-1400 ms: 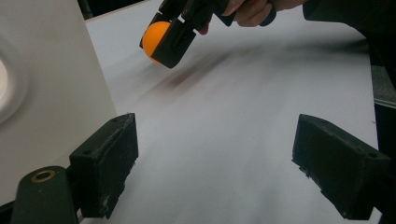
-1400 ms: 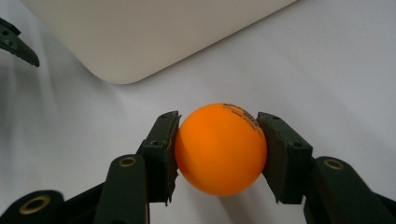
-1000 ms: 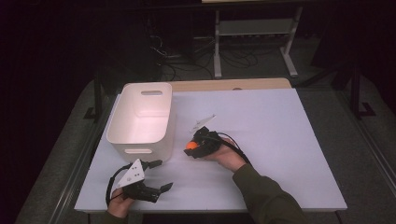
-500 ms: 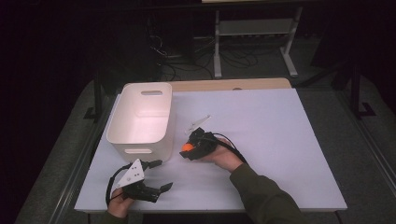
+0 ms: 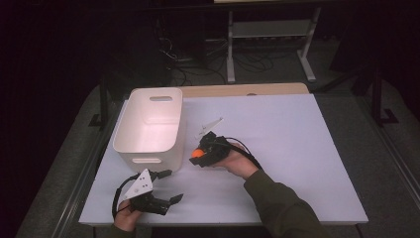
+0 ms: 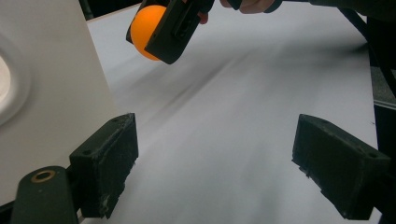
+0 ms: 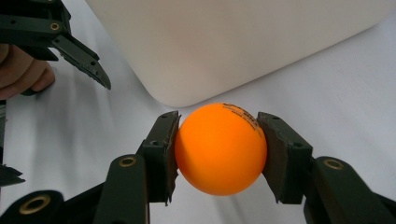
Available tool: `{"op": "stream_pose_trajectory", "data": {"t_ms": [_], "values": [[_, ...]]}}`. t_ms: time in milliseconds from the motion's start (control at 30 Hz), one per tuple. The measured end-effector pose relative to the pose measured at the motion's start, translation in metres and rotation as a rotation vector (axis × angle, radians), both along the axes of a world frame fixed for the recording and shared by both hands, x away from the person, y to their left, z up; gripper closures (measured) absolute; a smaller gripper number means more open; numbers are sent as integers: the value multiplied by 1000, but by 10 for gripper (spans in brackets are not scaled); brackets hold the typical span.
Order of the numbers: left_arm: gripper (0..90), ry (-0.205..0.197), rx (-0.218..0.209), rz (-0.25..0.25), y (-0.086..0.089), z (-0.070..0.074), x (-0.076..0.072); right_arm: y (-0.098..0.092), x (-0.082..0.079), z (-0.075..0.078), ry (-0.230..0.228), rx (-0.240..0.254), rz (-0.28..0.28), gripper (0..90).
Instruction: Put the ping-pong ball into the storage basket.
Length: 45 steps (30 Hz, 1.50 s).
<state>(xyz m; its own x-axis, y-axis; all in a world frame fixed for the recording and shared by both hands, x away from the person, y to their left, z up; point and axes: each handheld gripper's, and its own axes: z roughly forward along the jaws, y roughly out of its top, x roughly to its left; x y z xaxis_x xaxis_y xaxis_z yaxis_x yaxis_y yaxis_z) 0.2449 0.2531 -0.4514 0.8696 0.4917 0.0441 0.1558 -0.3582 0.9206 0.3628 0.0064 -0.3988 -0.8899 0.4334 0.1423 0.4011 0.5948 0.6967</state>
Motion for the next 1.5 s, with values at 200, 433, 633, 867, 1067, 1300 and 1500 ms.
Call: {"op": "stream_pose_trajectory", "data": {"t_ms": [200,433,633,867,1067,1300,1500], "values": [[141,0,0,-1,0,0,0,0,1,6,-2,0,16,496],[141,3,-1,-1,0,0,0,0,2,16,0,3,31,496],[141,0,0,-1,0,0,0,0,3,22,2,1,41,495],[141,1,0,-2,0,0,0,0,4,31,-1,4,54,496],[141,3,-3,-2,1,0,0,0,6,40,1,10,61,496],[141,2,-2,-3,1,0,0,1,8,54,-7,20,72,496],[141,-1,-1,-3,1,0,0,1,10,64,-10,35,69,496]]}}
